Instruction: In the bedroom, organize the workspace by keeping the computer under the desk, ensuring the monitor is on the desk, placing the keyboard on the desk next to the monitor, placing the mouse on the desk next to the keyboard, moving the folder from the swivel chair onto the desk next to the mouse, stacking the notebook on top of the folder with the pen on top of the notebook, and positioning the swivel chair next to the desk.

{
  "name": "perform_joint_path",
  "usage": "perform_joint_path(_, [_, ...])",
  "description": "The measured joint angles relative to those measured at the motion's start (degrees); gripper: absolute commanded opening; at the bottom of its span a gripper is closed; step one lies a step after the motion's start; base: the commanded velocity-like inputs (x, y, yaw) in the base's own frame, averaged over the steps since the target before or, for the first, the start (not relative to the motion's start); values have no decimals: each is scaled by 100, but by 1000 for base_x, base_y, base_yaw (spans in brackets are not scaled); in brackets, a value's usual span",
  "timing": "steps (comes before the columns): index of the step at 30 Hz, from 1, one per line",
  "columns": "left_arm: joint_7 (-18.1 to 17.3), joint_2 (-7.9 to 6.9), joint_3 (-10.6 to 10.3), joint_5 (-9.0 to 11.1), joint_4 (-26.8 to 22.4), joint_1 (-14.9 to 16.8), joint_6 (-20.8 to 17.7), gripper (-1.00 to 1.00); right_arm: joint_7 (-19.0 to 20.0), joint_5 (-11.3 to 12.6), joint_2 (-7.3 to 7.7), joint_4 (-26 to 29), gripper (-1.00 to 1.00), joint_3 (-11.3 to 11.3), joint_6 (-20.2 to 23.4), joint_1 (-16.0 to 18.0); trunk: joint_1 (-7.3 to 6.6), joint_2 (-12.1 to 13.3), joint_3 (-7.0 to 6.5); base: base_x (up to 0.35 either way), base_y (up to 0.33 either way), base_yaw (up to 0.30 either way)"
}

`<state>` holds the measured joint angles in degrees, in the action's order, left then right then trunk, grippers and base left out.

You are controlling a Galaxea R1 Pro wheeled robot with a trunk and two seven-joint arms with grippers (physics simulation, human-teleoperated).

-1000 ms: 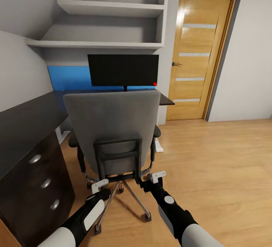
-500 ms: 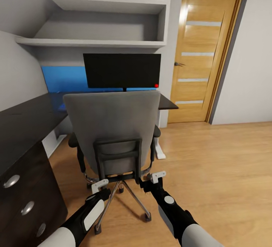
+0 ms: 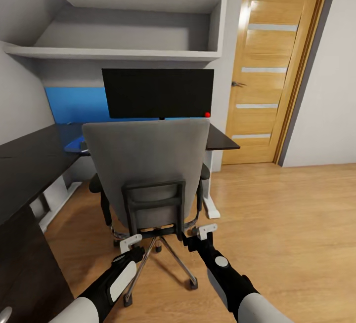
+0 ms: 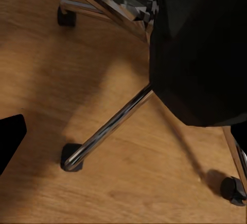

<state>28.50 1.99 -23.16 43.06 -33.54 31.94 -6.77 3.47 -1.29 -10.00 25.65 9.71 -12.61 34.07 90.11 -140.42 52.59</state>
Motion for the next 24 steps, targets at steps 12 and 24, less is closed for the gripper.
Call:
perform_joint_path(12, [4, -35, 10, 5, 0, 0, -8, 100, -3, 2, 0, 5, 100, -5, -1, 4, 1, 0, 0, 280, 0, 0])
perform_joint_path(24, [-3, -36, 8, 8, -2, 1, -15, 100, -5, 2, 0, 6, 100, -12, 2, 2, 7, 1, 0, -101, 0, 0])
